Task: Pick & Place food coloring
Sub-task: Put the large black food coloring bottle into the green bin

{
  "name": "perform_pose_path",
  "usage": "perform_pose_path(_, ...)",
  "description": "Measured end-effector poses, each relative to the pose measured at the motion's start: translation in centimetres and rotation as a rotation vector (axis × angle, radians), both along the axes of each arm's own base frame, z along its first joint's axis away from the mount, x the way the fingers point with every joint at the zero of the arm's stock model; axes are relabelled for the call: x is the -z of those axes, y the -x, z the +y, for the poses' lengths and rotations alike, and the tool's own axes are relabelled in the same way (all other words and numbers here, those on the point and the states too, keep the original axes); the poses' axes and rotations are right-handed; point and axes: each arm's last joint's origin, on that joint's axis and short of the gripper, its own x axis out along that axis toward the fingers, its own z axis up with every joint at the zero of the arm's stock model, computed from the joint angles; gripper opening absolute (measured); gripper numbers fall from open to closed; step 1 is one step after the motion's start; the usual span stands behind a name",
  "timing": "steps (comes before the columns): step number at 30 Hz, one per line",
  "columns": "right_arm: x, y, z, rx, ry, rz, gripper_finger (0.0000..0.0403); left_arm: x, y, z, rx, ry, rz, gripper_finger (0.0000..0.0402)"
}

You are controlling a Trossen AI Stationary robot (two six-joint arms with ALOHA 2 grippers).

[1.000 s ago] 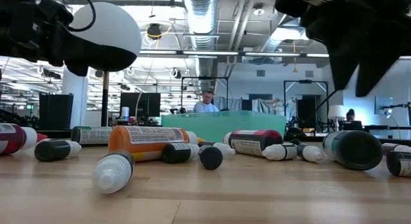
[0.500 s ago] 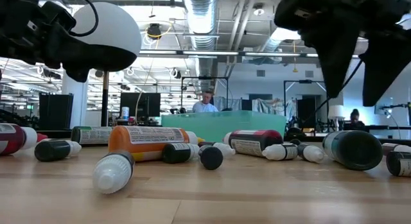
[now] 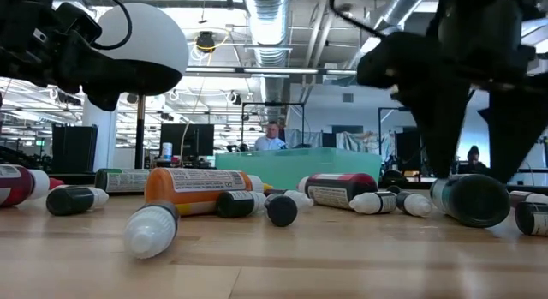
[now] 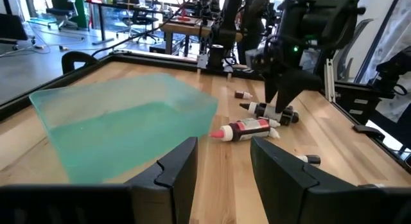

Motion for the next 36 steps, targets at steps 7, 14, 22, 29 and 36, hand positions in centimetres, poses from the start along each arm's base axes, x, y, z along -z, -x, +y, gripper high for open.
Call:
perform_pose_path(7, 0.0, -0.3, -0.7, -0.059, 0.007, 0.003, 0.0255, 0.3, -0.2, 0.0, 0.0, -0.002, 0.031, 0.0138)
perform_pose_path(14, 0.0, 0.0, -1.6, -0.15, 0.027, 0.064, 0.0255, 0.5, -0.3, 0.0, -0.004, -0.004, 0.052, 0.0138)
perform_pose_path(22, 0.0, -0.2, -3.0, -0.32, -0.004, 0.104, 0.0255, 0.5, -0.3, 0.0, -0.005, -0.004, 0.061, 0.0138)
perform_pose_path(29, 0.6, -0.3, -4.2, -0.202, -0.09, 0.189, 0.0255, 0.5, -0.3, 0.0, -0.003, -0.002, 0.061, 0.0138)
perform_pose_path(36, 1.3, -1.0, -3.6, -0.194, -0.109, 0.147, 0.0255, 0.7, -0.4, 0.0, 0.002, 0.004, 0.077, 0.0138)
